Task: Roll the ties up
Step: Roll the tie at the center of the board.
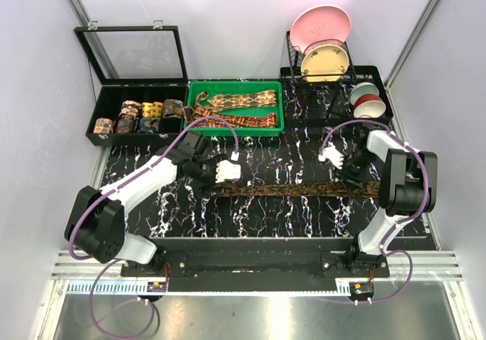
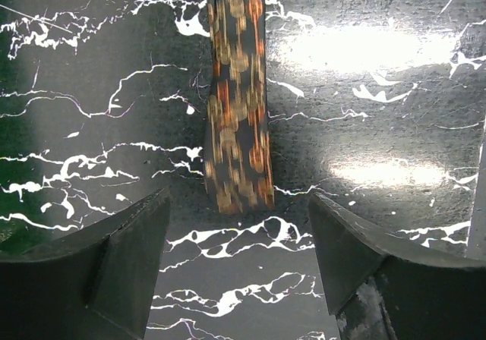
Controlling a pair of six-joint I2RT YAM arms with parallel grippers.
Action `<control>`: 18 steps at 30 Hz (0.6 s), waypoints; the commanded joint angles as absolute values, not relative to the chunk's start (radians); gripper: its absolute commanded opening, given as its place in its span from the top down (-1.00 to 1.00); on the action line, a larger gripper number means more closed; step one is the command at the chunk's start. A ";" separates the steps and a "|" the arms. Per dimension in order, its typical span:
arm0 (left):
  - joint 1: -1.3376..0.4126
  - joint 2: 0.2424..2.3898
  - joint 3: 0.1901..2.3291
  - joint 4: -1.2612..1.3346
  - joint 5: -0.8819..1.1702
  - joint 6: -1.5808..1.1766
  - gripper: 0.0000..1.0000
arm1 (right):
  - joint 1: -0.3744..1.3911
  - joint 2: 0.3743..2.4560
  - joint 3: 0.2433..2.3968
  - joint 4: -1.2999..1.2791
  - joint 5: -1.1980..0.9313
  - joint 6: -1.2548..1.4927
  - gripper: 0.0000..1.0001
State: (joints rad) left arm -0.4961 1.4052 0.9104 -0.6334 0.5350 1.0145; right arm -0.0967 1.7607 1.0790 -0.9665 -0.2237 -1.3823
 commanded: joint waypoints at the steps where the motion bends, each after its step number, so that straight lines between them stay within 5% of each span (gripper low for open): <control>1: -0.505 1.404 0.948 -0.603 0.532 1.012 -0.48 | -0.186 1.810 1.077 -0.923 -0.144 -1.479 0.20; 8: -0.515 1.394 0.963 -0.600 0.551 1.005 -0.40 | -0.196 1.732 1.175 -1.027 -0.253 -1.434 -0.11; 15: -0.541 1.336 0.936 -0.510 0.584 0.936 -0.29 | -0.193 1.589 1.451 -1.135 -0.689 -1.067 -0.46; 18: -0.541 1.249 0.908 -0.442 0.592 0.881 -0.40 | -0.169 1.528 1.551 -1.108 -0.864 -0.889 -0.78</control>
State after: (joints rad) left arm -0.5369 1.3674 0.9226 -0.5739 0.5453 0.9611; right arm -0.1959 1.6547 1.4265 -1.0832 -0.5232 -1.1660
